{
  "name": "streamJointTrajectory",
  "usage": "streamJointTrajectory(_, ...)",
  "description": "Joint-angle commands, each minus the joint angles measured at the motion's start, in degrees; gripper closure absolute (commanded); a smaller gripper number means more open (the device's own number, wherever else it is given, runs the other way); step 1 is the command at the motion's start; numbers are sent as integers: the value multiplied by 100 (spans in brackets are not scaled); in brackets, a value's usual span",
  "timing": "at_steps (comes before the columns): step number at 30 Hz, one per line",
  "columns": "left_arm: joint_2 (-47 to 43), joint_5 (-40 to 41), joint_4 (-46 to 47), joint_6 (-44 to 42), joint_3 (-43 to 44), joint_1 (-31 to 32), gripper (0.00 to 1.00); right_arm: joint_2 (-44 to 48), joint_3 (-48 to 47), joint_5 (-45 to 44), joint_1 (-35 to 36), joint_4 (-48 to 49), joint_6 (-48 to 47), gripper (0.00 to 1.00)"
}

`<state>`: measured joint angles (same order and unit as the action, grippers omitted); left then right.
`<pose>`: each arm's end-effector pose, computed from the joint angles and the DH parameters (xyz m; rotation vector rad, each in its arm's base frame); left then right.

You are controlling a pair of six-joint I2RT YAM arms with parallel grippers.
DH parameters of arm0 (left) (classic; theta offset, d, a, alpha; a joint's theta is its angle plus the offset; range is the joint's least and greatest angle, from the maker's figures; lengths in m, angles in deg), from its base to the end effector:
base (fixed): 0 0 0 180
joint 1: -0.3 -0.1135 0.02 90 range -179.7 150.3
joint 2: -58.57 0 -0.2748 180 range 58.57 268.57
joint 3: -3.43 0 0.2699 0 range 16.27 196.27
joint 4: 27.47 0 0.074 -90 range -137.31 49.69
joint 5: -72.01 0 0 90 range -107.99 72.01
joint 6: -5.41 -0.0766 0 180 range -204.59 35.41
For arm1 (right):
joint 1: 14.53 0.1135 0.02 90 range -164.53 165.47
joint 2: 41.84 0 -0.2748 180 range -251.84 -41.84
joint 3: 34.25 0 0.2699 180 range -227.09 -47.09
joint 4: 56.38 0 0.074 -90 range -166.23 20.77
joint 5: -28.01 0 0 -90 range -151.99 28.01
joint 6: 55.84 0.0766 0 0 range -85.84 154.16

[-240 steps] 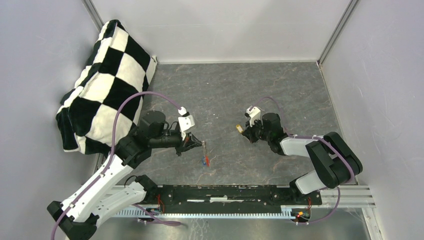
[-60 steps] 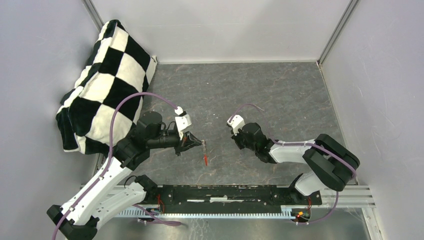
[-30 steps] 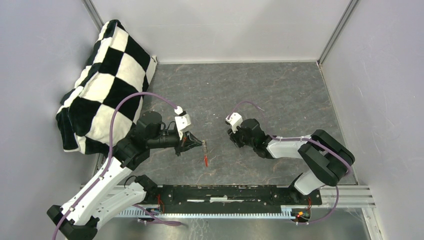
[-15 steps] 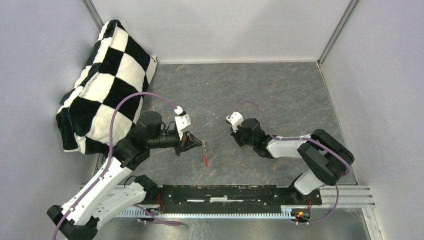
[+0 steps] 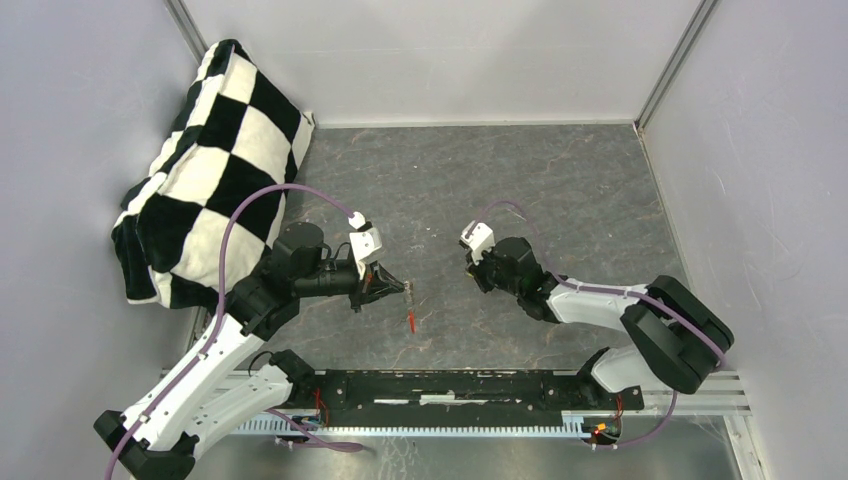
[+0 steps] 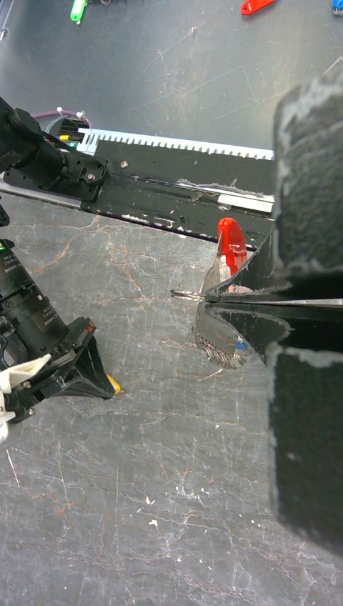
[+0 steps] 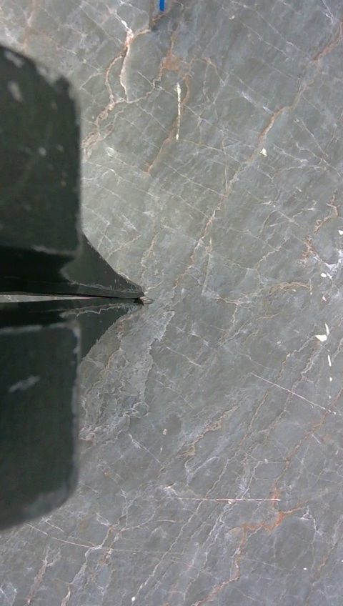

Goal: Put the keys on the keyring
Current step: Pick up the key from the center of the board, then insert the key onto the keyring.

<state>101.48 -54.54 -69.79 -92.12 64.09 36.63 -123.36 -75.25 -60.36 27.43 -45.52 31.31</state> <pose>0.1333 -0.1547 0.3265 1.1360 1.6901 -0.9554 0.2331 0.2126 0.1354 -0.8238 1.9523 0.4407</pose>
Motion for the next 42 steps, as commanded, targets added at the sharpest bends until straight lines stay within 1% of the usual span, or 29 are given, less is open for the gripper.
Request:
streamJointTrajectory(1, -54, -155, 285, 234, 142, -29, 98, 357, 101, 482, -59, 163, 74, 100)
streamJointTrajectory(3, -54, -128, 273, 219, 129, -30, 98, 587, 54, 835, -58, 36, 116, 100)
streamJointTrajectory(8, -38, -117, 267, 215, 76, -30, 98, 1194, -366, 2373, -60, -613, 217, 100)
streamJointTrajectory(12, -29, -90, 271, 227, 62, -30, 98, 1701, -700, 3354, -57, -989, 467, 100)
streamJointTrajectory(16, -21, -21, 268, 242, 41, -30, 98, 1992, -1049, 3952, -53, -1248, 713, 100)
streamJointTrajectory(20, -3, 145, 299, 283, 3, -30, 98, 2131, -1304, 4346, -32, -1235, 990, 100)
streamJointTrajectory(24, 19, 488, 314, 320, -9, -30, 98, 2090, -1604, 4402, 124, -1378, 1061, 100)
streamJointTrajectory(29, 73, 776, 316, 324, -17, -21, 98, 1868, -2128, 4094, 435, -1842, 902, 100)
streamJointTrajectory(35, 118, 1079, 314, 370, -2, -21, 98, 1628, -2547, 3421, 780, -2157, 870, 100)
streamJointTrajectory(42, 147, 1229, 330, 425, 25, -17, 98, 1319, -2935, 2556, 1193, -2493, 783, 100)
